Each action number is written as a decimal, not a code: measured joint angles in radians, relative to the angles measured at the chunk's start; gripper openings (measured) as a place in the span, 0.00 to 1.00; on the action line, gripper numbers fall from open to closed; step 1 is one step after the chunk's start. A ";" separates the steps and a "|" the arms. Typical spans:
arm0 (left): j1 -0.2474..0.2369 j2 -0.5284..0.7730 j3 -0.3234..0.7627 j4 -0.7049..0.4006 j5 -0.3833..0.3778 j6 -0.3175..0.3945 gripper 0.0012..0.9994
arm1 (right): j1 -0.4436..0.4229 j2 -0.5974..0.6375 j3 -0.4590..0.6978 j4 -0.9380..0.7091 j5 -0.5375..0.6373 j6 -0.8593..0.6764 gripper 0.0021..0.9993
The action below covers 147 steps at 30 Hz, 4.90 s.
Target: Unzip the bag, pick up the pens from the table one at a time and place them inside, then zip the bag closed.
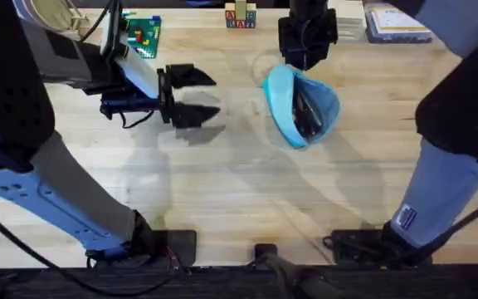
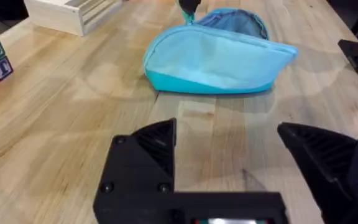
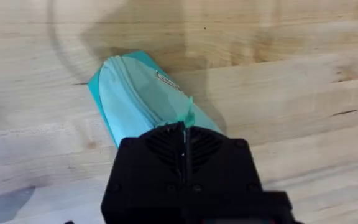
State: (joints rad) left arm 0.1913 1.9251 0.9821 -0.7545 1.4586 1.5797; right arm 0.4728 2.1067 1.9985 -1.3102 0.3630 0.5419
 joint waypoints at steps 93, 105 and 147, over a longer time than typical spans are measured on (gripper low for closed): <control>-0.448 0.240 0.342 0.718 -0.223 -0.832 0.99 | 0.000 0.000 0.000 0.008 0.000 -0.003 0.03; -0.448 0.240 0.342 0.718 -0.224 -0.835 0.98 | 0.000 0.000 0.000 0.008 0.000 -0.004 0.03; -0.435 0.240 0.346 0.722 -0.247 -0.836 0.04 | 0.035 -0.097 -0.008 -0.197 -0.032 0.053 0.03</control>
State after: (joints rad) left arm -0.2437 2.1654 1.3277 -0.0326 1.2118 0.7441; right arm 0.5083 2.0094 1.9904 -1.5076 0.3313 0.5947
